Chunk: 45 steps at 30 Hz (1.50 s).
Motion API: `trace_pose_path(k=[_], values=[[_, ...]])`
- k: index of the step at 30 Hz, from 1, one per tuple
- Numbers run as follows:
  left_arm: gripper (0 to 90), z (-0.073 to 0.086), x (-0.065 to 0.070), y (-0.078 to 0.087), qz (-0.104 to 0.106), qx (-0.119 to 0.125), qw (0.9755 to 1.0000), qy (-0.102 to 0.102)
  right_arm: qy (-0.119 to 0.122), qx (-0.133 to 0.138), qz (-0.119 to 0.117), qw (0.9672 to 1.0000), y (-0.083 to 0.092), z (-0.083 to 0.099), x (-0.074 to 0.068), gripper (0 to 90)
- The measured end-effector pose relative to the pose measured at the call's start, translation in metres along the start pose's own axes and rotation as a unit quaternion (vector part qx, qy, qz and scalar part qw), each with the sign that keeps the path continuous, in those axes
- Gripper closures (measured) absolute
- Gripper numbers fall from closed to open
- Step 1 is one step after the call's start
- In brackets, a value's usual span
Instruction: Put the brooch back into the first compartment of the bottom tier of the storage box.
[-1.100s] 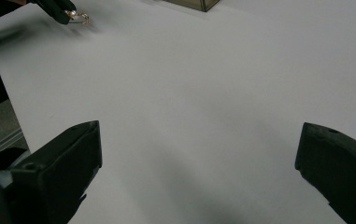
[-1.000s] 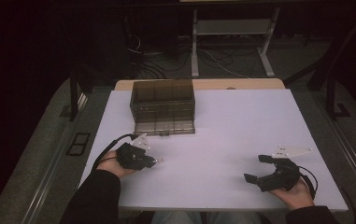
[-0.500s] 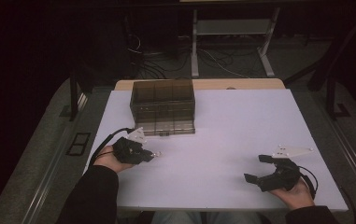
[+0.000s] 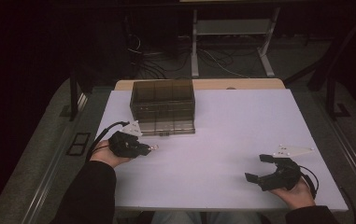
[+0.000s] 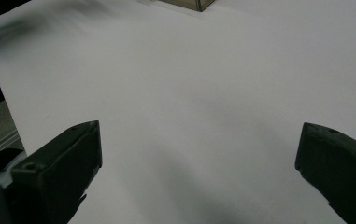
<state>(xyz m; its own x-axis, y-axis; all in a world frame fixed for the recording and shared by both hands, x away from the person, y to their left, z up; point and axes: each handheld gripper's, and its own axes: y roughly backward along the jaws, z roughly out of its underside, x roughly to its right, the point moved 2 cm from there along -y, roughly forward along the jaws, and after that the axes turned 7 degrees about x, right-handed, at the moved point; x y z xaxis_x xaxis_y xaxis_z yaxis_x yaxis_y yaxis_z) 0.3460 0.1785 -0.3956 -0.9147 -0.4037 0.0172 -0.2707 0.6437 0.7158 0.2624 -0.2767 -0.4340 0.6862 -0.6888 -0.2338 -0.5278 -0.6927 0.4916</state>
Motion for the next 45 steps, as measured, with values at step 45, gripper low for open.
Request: trace_pose_path(k=[45], values=[[78.6, -0.031, -0.038, 0.022, -0.018, 0.011, 0.9998, 0.0, -0.004, -0.001, 0.01, 0.9999, 0.004, 0.001, 0.006, 0.2]])
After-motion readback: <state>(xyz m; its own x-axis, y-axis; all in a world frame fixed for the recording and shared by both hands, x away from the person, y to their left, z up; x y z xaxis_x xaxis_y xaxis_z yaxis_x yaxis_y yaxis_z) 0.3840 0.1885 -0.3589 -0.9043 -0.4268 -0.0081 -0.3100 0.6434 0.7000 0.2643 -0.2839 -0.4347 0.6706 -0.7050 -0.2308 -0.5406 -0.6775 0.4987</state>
